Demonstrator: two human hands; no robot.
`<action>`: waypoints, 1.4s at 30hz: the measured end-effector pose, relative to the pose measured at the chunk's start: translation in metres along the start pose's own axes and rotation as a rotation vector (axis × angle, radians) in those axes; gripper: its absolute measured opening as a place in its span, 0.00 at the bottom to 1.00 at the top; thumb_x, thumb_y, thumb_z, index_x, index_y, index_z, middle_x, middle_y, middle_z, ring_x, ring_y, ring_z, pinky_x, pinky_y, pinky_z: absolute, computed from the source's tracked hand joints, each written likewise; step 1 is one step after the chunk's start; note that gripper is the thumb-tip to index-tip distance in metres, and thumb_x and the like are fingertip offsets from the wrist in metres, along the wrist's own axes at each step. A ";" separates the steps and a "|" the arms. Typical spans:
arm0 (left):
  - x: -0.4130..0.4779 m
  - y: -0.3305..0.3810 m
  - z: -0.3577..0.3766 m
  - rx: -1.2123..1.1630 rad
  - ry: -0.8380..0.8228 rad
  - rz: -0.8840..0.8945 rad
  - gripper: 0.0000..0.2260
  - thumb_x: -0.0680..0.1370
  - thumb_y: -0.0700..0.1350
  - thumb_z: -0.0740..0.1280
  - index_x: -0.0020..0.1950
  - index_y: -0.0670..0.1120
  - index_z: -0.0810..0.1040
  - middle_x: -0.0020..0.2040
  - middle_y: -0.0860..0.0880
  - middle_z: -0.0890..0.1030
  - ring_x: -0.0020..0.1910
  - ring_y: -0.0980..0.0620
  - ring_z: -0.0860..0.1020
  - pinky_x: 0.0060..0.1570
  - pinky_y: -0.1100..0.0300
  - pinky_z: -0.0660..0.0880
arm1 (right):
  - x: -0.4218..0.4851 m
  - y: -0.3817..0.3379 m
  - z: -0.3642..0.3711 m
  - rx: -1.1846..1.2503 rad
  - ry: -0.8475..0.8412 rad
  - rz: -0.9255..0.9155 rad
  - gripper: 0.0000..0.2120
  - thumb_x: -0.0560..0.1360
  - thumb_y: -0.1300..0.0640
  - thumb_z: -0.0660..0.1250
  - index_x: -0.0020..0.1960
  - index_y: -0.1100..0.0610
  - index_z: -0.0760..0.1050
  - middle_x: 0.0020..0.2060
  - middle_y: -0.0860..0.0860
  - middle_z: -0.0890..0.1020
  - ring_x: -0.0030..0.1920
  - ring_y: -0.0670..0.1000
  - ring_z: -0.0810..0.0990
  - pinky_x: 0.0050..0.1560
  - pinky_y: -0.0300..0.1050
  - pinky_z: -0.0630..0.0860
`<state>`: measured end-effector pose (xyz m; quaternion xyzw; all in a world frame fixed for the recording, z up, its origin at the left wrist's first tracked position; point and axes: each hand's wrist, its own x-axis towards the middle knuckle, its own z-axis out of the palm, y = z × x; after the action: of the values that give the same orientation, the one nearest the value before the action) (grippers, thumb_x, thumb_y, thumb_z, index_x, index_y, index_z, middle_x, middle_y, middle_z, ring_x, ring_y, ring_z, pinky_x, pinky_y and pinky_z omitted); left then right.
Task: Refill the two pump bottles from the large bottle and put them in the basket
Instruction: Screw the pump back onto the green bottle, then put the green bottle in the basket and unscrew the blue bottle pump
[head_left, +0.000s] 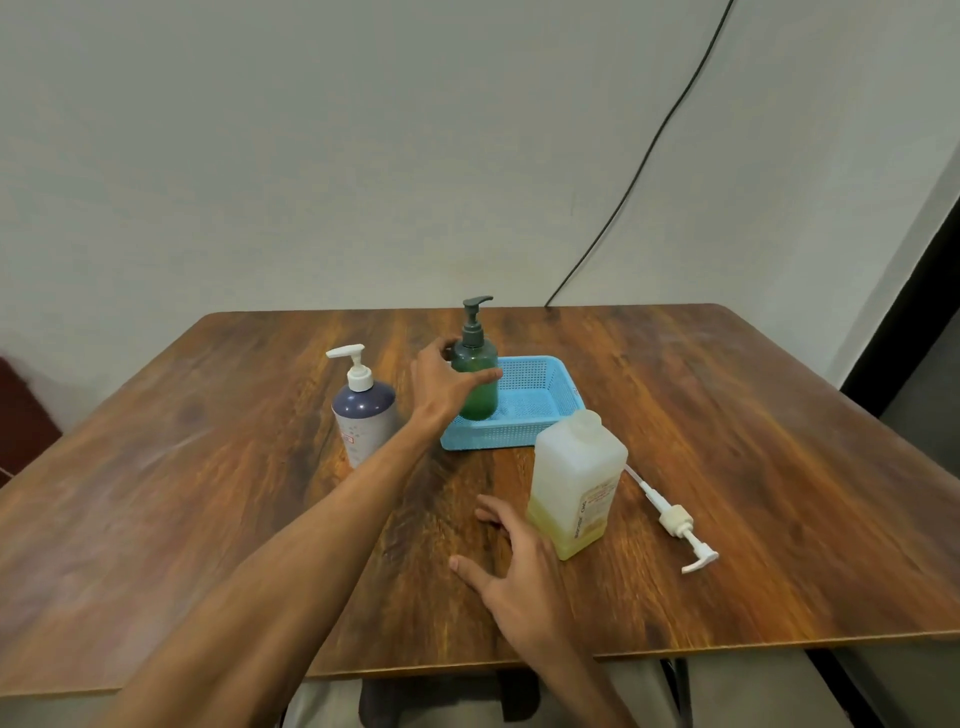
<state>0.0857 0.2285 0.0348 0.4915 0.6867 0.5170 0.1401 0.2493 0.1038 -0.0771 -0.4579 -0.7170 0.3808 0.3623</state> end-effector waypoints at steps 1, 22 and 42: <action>0.001 -0.004 0.003 0.011 -0.001 -0.013 0.30 0.67 0.50 0.82 0.66 0.44 0.80 0.61 0.49 0.83 0.51 0.57 0.75 0.34 0.77 0.68 | 0.000 0.001 0.000 0.001 -0.004 0.002 0.32 0.72 0.48 0.77 0.72 0.41 0.68 0.62 0.35 0.76 0.65 0.37 0.71 0.72 0.44 0.67; 0.004 -0.017 0.007 0.098 -0.214 -0.018 0.37 0.69 0.48 0.81 0.71 0.41 0.66 0.68 0.43 0.77 0.59 0.50 0.76 0.55 0.61 0.73 | 0.006 -0.003 0.002 -0.014 0.025 -0.012 0.31 0.71 0.46 0.77 0.71 0.42 0.69 0.61 0.37 0.78 0.65 0.39 0.74 0.69 0.49 0.72; -0.110 -0.056 -0.097 -0.064 0.487 0.039 0.22 0.71 0.44 0.78 0.60 0.42 0.73 0.56 0.45 0.75 0.54 0.48 0.75 0.55 0.46 0.77 | 0.006 -0.016 0.003 -0.131 0.038 -0.042 0.29 0.72 0.49 0.77 0.71 0.46 0.71 0.59 0.43 0.79 0.62 0.44 0.75 0.65 0.44 0.72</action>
<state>0.0402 0.0838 -0.0061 0.3606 0.6738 0.6445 -0.0240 0.2390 0.1045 -0.0634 -0.4728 -0.7427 0.3168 0.3529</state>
